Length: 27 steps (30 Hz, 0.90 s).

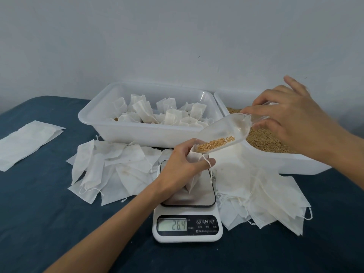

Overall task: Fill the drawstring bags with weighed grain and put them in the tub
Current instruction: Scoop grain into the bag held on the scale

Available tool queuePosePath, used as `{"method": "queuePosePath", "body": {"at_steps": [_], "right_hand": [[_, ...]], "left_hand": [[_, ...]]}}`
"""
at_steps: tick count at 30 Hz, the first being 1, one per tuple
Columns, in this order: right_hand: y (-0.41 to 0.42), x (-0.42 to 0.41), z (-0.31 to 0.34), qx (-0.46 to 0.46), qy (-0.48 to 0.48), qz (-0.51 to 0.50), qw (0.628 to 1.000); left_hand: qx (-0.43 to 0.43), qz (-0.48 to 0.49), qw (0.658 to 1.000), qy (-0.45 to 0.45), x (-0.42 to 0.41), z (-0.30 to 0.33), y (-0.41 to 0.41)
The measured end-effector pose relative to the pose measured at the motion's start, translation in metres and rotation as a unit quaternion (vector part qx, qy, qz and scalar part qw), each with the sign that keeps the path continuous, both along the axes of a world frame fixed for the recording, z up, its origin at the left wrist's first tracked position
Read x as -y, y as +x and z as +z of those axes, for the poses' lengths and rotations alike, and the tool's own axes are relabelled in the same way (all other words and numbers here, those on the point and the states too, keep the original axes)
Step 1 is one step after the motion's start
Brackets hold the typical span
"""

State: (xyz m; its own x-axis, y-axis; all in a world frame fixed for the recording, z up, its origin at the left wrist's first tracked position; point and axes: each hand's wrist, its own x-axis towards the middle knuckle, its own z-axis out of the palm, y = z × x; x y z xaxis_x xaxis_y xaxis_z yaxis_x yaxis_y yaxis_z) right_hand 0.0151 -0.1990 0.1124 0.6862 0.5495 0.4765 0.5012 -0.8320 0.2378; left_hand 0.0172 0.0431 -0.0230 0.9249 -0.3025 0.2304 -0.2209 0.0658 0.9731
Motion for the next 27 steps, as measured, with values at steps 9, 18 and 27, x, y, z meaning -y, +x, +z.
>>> {"method": "queuePosePath", "body": {"at_steps": [9, 18, 27], "right_hand": [[0.005, 0.005, -0.004, -0.024, -0.002, -0.009, 1.000], [0.025, 0.023, -0.033, -0.180, 0.138, -0.029, 0.974], [0.082, 0.079, -0.053, -0.202, 0.157, -0.304, 0.918]], "left_hand": [[-0.004, 0.007, 1.000, -0.005, 0.000, 0.001, 0.000], [-0.007, 0.024, 0.999, 0.029, -0.001, 0.002, -0.001], [0.012, 0.010, 0.999, 0.046, 0.000, -0.001, 0.002]]}}
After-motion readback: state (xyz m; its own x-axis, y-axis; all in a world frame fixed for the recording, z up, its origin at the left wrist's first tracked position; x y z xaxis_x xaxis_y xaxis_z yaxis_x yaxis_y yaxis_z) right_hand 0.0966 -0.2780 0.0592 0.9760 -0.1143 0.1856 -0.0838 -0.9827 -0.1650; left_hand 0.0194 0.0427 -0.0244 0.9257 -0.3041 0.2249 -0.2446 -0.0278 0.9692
